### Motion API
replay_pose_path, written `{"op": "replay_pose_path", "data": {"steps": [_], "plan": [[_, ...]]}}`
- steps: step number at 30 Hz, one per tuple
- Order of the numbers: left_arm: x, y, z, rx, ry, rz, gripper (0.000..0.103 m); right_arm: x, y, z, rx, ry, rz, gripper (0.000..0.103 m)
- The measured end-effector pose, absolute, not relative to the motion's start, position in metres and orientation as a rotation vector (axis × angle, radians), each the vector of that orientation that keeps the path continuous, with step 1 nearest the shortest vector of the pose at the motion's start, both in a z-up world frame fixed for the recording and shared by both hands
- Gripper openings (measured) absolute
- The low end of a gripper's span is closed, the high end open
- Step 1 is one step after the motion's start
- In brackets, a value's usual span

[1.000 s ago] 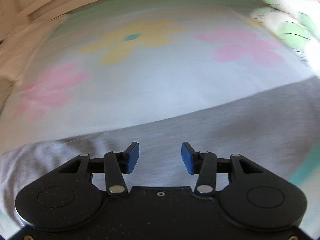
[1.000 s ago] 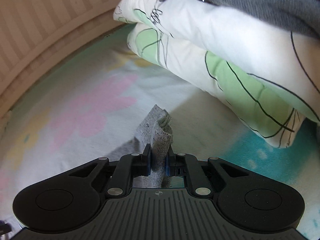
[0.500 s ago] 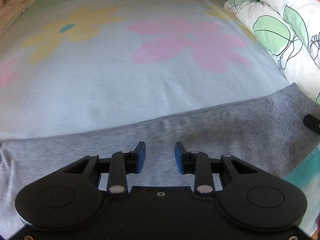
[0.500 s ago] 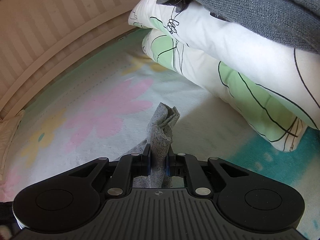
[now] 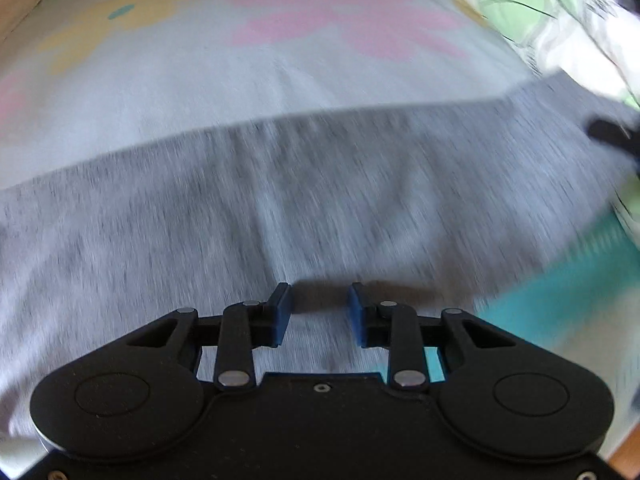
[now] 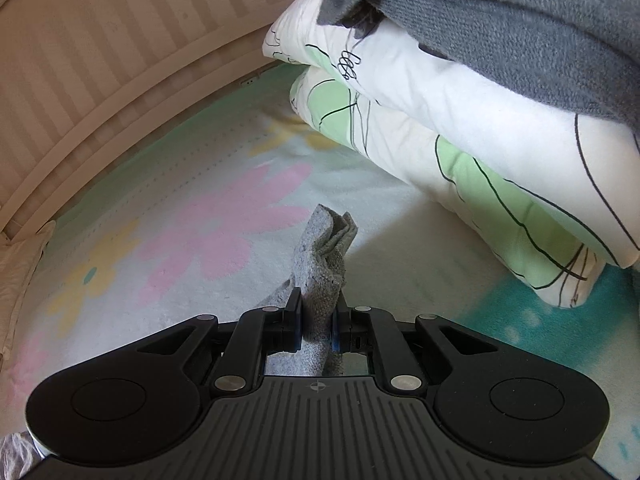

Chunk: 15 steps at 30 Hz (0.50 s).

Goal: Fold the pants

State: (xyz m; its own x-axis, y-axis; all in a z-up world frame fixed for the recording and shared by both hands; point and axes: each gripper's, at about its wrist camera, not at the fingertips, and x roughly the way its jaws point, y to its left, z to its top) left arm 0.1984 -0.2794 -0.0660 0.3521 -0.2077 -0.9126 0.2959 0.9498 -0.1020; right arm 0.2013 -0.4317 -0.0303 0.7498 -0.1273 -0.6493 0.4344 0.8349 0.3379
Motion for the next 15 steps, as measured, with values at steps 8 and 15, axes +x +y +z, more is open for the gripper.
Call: {"op": "replay_pose_path", "data": {"steps": [8, 15], "plan": [[0.18, -0.218, -0.042, 0.126, 1.117, -0.353, 0.04, 0.201, -0.394, -0.003, 0.421, 0.643, -0.239, 0.013], [0.203, -0.122, -0.016, 0.117, 1.083, -0.212, 0.04, 0.208, -0.316, 0.027, 0.337, 0.638, -0.066, 0.013]]}}
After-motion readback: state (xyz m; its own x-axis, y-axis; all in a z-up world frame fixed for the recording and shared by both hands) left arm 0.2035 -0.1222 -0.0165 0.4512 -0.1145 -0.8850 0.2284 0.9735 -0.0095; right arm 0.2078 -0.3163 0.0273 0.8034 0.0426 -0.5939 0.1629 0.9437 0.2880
